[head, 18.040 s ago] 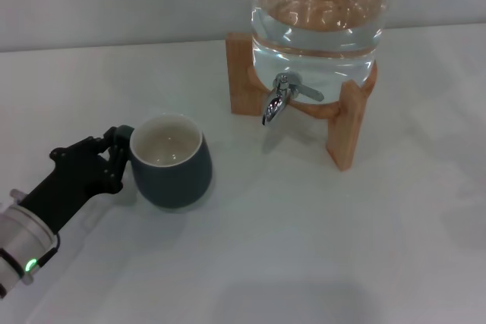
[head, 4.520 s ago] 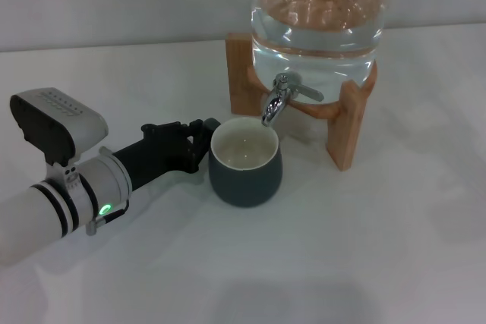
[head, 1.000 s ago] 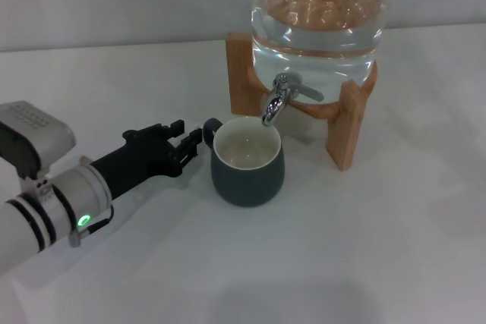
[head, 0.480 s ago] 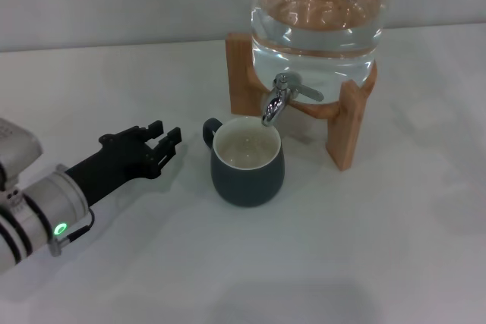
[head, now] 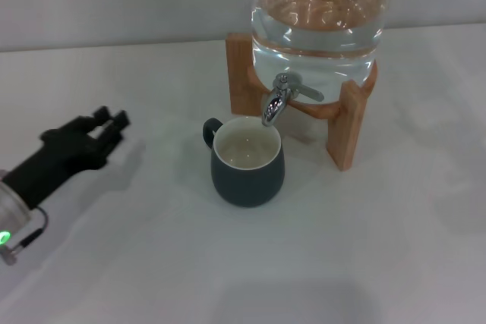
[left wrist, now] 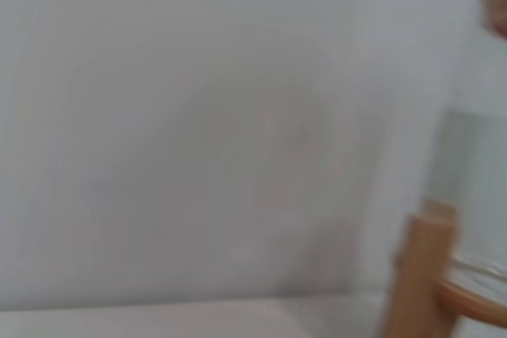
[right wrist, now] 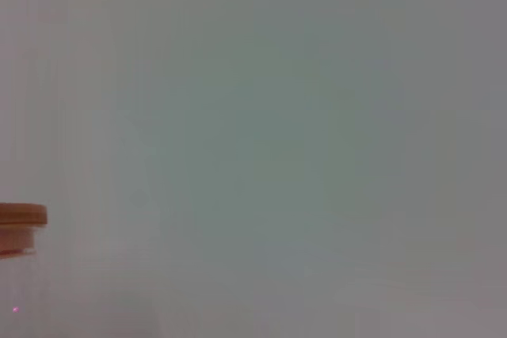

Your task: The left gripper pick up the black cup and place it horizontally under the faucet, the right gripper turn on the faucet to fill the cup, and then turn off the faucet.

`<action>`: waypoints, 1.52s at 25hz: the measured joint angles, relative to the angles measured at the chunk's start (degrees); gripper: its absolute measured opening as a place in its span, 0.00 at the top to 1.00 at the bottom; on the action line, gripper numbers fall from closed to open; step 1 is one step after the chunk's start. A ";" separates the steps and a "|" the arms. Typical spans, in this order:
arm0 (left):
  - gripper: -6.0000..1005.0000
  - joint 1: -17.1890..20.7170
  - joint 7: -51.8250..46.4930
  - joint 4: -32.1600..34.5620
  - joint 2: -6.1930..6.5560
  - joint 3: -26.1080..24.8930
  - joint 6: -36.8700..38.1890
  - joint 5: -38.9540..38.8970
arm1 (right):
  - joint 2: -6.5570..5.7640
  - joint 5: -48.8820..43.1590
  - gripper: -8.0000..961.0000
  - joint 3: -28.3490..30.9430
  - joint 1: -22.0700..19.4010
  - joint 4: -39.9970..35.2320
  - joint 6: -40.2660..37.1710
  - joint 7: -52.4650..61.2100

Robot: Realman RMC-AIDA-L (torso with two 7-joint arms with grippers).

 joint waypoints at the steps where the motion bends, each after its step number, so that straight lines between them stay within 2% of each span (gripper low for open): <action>1: 0.64 0.43 -0.98 0.91 0.00 0.00 -0.41 -0.78 | -0.01 -0.02 0.12 0.00 -0.03 0.00 -0.09 0.14; 5: 0.64 1.98 -2.85 3.49 0.01 0.03 -2.17 -3.33 | -0.50 -1.23 0.12 -1.22 -0.12 -0.40 0.06 2.71; 9: 0.64 3.03 -3.49 5.73 0.01 0.06 -3.98 -4.46 | -0.76 -5.97 0.12 -4.65 -0.62 -4.24 2.50 7.81; 15: 0.64 3.63 -5.69 8.71 0.01 0.13 -4.73 -6.08 | 0.79 -10.95 0.12 -10.97 -1.06 -10.57 8.50 13.83; 18: 0.64 3.80 -6.79 9.87 0.01 0.00 -4.43 -6.59 | 0.85 -10.76 0.12 -16.22 -0.78 -10.87 8.88 14.64; 26: 0.64 4.38 -11.92 13.92 0.01 0.24 -4.14 -7.40 | 1.05 -10.17 0.12 -32.95 0.15 -16.24 6.22 18.00; 29: 0.64 4.83 -12.13 14.09 0.01 0.18 -4.12 -7.46 | 1.11 -8.35 0.12 -36.93 -0.23 -19.37 4.77 19.02; 34: 0.58 5.77 -12.38 14.70 0.01 0.03 -4.01 -8.14 | 1.12 -4.97 0.12 -41.84 -0.86 -22.70 2.29 19.53; 38: 0.58 6.16 -13.25 15.51 0.01 0.01 -4.18 -8.53 | 1.10 -4.05 0.12 -48.67 -1.70 -26.74 -3.33 20.75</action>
